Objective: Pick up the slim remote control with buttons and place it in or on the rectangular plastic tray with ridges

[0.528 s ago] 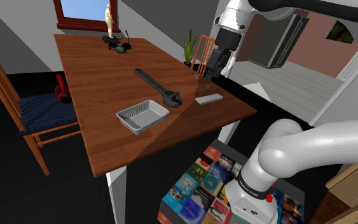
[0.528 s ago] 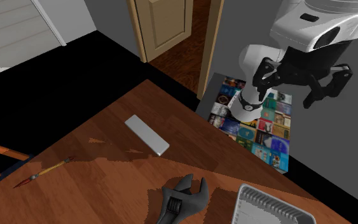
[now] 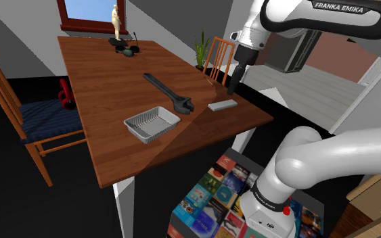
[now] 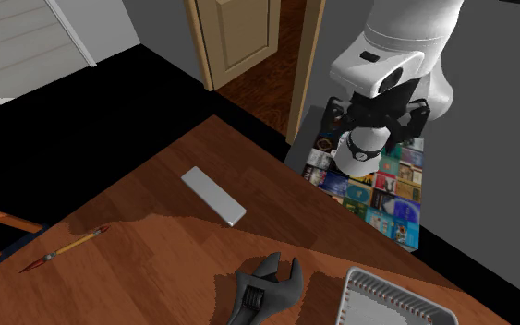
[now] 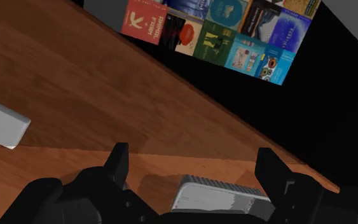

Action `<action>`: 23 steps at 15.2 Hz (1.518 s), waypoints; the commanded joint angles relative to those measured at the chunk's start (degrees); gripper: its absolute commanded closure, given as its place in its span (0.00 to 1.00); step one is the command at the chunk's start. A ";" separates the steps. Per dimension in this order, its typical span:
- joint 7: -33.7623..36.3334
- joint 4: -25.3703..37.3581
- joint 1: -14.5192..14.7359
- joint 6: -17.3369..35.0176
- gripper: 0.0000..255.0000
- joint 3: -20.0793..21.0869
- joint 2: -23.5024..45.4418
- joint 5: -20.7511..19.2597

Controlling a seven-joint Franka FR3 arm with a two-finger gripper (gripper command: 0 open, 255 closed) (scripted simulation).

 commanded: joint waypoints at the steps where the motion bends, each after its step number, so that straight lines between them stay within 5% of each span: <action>1: -5.36 -1.25 0.05 1.81 0.00 -2.98 0.71 -2.53; 14: -38.12 0.91 4.06 17.09 0.00 -23.60 16.89 -13.61; 19: -52.09 5.78 8.61 23.87 0.00 -32.35 27.95 -11.96; 23: -65.77 11.04 13.08 28.86 0.00 -39.51 39.47 -5.29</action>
